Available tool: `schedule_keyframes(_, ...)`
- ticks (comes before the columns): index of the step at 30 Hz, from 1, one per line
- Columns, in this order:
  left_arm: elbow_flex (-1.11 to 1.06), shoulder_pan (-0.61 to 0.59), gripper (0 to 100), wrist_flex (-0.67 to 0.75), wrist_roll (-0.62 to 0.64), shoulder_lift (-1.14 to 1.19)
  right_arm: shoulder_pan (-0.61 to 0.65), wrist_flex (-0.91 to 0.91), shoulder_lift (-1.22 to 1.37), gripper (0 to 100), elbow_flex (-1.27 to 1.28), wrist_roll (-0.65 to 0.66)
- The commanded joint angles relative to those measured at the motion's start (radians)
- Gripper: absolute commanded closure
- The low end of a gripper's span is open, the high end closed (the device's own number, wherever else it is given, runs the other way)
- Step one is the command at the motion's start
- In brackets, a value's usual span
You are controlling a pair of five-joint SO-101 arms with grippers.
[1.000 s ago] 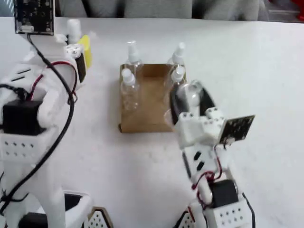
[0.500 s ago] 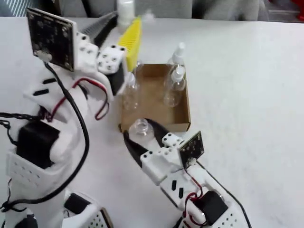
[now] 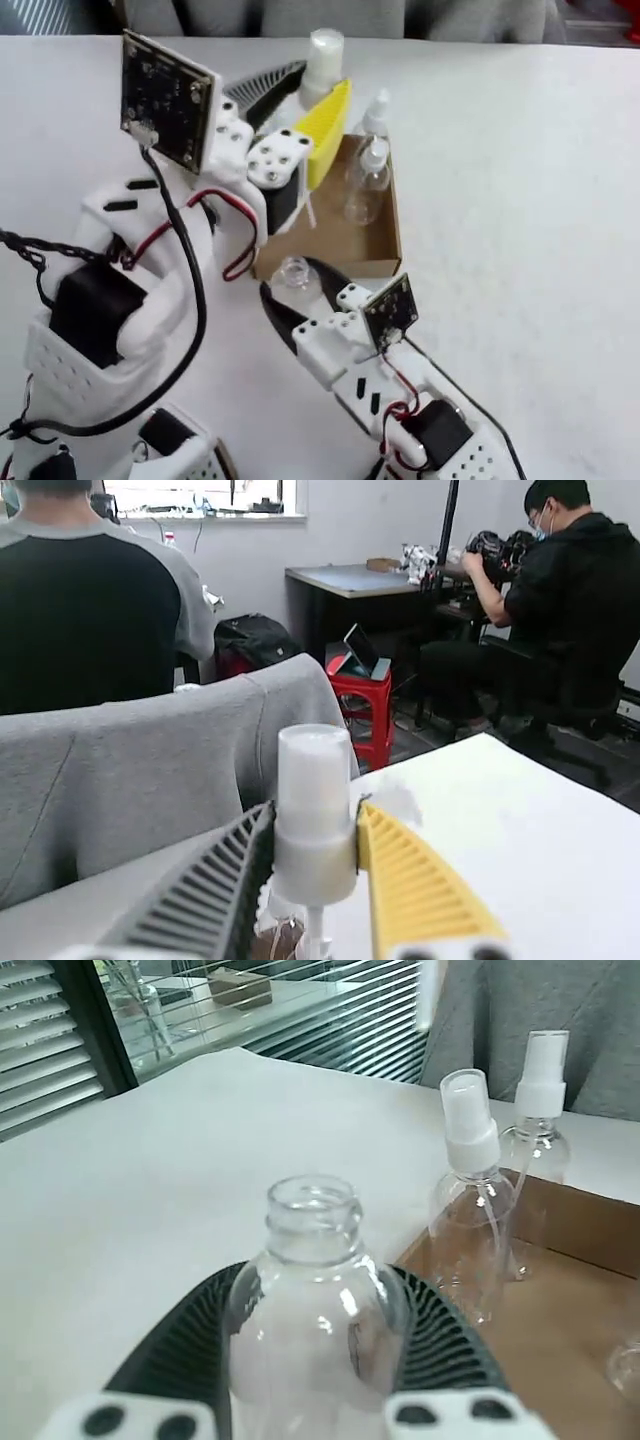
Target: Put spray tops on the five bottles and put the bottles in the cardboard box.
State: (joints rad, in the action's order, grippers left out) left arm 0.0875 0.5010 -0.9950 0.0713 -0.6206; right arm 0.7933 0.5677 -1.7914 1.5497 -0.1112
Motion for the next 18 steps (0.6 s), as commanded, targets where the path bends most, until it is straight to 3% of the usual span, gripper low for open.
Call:
schedule_keyframes(1,0.041,0.018,95,-0.060,-0.002,-0.048,-0.068,-0.001,-0.008,98.2,-0.011,0.009)
schedule_keyframes(10,0.040,0.018,95,-0.118,-0.002,-0.070,-0.084,-0.001,-0.008,98.2,-0.011,0.009)
schedule_keyframes(18,-0.157,0.018,95,0.069,-0.002,-0.079,-0.087,-0.001,-0.008,98.2,-0.011,0.009)
